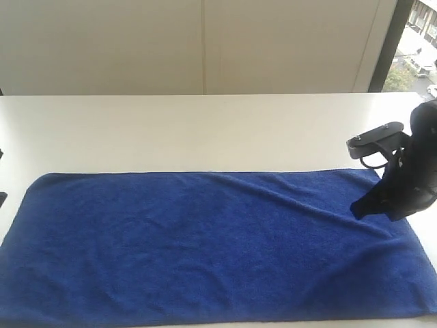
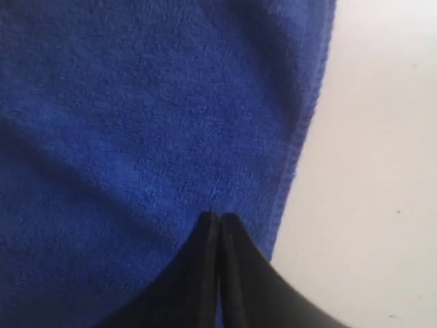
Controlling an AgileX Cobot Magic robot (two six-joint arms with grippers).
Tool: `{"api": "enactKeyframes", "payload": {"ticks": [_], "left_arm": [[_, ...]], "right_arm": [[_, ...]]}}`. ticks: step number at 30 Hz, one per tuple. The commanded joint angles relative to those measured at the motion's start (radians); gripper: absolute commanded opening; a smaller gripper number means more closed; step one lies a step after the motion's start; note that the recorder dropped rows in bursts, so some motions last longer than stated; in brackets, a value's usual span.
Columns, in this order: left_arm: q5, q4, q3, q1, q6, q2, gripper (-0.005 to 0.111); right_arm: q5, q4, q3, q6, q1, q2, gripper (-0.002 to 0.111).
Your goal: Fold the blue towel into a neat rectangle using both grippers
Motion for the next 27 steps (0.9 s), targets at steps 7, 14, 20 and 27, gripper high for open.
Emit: {"api": "enactKeyframes", "payload": {"ticks": [7,14,20,27], "left_arm": [[-0.086,-0.019,0.071,0.002,-0.009,-0.008,0.0],[-0.084,-0.016,0.071,0.002,-0.009,-0.008,0.0],[-0.086,-0.017,0.071,0.002,-0.009,-0.008,0.0],[-0.086,-0.019,0.071,0.002,-0.009,-0.008,0.0]], "right_arm": [[0.193,0.874,-0.07,-0.728,-0.274,0.012,0.0],[0.143,0.949,-0.048,-0.912,-0.345,0.031,0.012],[0.067,0.871,-0.023,-0.878,-0.345,0.031,0.03],[0.048,0.822,-0.023,-0.86,-0.337,0.031,0.04]]}}
